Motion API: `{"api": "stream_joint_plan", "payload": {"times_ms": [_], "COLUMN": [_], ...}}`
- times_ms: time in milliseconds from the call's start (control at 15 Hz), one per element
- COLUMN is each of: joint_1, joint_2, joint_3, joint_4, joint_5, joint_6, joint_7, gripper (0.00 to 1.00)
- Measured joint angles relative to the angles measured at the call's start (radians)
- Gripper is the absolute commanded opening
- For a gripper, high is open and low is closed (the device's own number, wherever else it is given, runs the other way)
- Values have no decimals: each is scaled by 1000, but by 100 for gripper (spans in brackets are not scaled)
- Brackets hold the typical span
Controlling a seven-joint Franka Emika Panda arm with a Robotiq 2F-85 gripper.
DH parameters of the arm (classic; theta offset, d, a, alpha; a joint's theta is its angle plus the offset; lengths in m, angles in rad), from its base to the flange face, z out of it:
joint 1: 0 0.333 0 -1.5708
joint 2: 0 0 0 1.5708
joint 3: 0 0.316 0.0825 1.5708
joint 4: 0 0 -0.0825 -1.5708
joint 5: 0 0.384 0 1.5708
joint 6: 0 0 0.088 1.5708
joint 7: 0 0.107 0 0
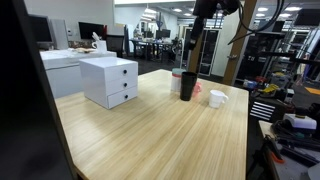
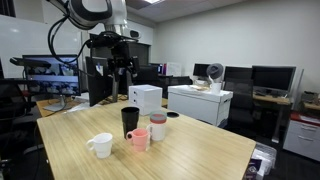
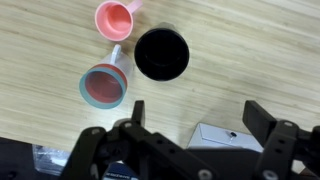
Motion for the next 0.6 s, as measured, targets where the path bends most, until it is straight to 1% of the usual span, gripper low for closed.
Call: {"api": "stream_joint_plan", "payload": {"times_ms": [200,333,600], "joint_1": [1,4,9], "joint_2": [-9,-10,-8], "joint_3": [13,27,22], "joint_4": [1,1,1], "joint_5": [-17,-30,-31], "joint_6": [1,1,1], "joint_7": [141,207,213], "gripper": [100,100,100]}}
